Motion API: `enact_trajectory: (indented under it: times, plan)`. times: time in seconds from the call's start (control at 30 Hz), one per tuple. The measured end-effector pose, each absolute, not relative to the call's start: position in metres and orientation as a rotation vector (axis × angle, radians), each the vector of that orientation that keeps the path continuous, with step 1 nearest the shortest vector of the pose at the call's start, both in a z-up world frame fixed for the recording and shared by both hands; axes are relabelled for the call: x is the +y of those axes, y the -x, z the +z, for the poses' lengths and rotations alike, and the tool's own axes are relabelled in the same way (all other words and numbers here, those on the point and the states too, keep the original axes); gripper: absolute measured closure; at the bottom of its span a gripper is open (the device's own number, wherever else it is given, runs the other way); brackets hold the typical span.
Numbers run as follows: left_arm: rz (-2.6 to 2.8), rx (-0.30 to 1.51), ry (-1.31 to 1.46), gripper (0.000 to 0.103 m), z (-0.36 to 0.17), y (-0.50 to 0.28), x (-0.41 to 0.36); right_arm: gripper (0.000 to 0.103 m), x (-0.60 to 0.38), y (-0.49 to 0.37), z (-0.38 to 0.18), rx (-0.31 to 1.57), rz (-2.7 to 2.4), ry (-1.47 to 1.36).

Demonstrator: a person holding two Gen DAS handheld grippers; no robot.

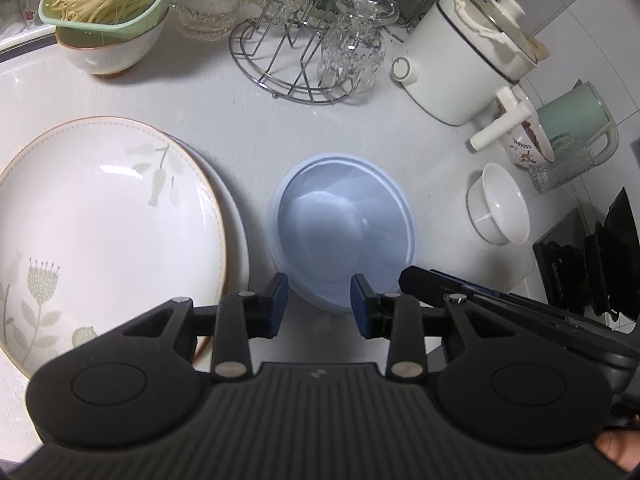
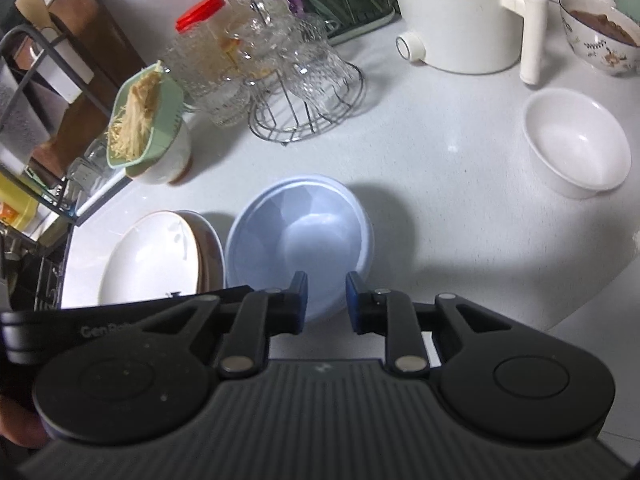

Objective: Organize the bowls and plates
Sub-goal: 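Open both grippers and pull back from the nested bowls, then move both grippers toward the white bowl by the rice cooker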

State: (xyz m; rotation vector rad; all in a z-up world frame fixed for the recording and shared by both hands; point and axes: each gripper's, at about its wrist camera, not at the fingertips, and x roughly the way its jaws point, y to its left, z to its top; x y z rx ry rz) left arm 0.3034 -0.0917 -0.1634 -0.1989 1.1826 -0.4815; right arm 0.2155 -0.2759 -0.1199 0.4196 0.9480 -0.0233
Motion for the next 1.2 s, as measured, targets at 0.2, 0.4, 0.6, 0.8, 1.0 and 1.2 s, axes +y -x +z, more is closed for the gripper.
enact_trajectory:
  times: [0.2, 0.4, 0.6, 0.8, 1.0, 1.2]
  plan:
    - [-0.476, 1.168, 0.189, 0.063, -0.155, -0.301, -0.088, 0.080, -0.276, -0.215, -0.115, 0.922, -0.028, -0.422]
    - [-0.486, 1.097, 0.162, 0.063, -0.124, -0.295, -0.081, 0.080, -0.278, -0.208, -0.094, 0.876, -0.032, -0.411]
    - [-0.492, 0.995, 0.147, 0.063, -0.083, -0.285, -0.071, 0.080, -0.278, -0.192, -0.063, 0.814, -0.030, -0.400]
    - [-0.505, 0.937, 0.114, 0.063, -0.054, -0.269, -0.067, 0.080, -0.272, -0.178, -0.037, 0.736, -0.043, -0.368]
    - [-0.496, 0.917, 0.089, 0.061, -0.046, -0.265, -0.074, 0.080, -0.278, -0.170, -0.031, 0.687, -0.067, -0.347]
    - [-0.514, 0.898, 0.078, 0.059, -0.042, -0.269, -0.100, 0.080, -0.301, -0.172, -0.025, 0.665, -0.097, -0.308]
